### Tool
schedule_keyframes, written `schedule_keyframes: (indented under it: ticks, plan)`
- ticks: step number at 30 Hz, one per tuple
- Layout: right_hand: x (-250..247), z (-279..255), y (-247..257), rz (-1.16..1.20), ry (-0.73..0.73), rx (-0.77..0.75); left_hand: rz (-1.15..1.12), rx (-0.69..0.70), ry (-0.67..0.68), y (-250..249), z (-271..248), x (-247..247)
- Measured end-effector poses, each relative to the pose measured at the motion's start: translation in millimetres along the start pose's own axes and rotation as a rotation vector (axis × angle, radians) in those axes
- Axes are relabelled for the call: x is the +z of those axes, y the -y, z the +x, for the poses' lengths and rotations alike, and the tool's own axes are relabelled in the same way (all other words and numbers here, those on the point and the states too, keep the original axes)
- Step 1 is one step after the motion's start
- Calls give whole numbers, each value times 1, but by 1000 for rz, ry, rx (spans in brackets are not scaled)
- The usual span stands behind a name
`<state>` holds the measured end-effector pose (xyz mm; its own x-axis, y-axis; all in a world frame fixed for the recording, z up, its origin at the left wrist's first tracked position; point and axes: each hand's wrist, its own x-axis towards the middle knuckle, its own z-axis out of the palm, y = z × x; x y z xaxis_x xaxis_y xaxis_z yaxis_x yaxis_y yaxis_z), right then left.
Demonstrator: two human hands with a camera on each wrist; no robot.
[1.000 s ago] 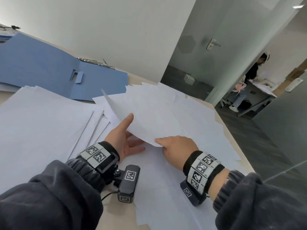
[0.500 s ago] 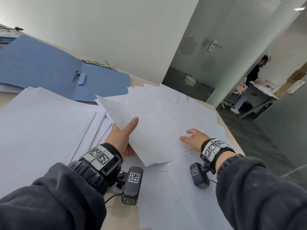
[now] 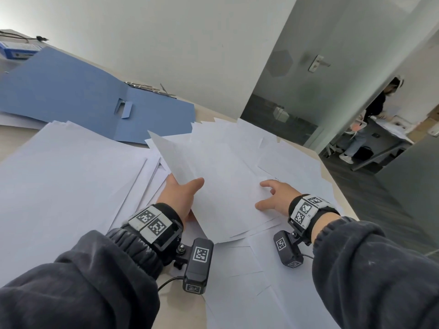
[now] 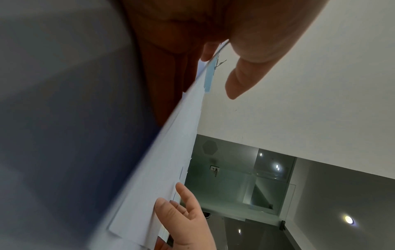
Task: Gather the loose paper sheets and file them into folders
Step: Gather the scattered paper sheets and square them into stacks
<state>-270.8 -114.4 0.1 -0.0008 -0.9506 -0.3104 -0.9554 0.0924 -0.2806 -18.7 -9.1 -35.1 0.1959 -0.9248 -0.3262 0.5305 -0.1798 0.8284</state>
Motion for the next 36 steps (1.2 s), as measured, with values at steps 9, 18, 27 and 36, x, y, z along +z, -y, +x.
schedule_keyframes:
  ticks: [9,18,27,36]
  plan:
    - [-1,2,-6,-12,-108,70,27,-7,7,4,5,-1]
    - [4,-3,5,4,-10,14,29,-24,-12,5,7,-1]
    - [14,-8,27,30,-14,-35,-13,-70,-7,5,8,0]
    - [10,-7,32,108,3,46,88,-76,-37,-1,3,1]
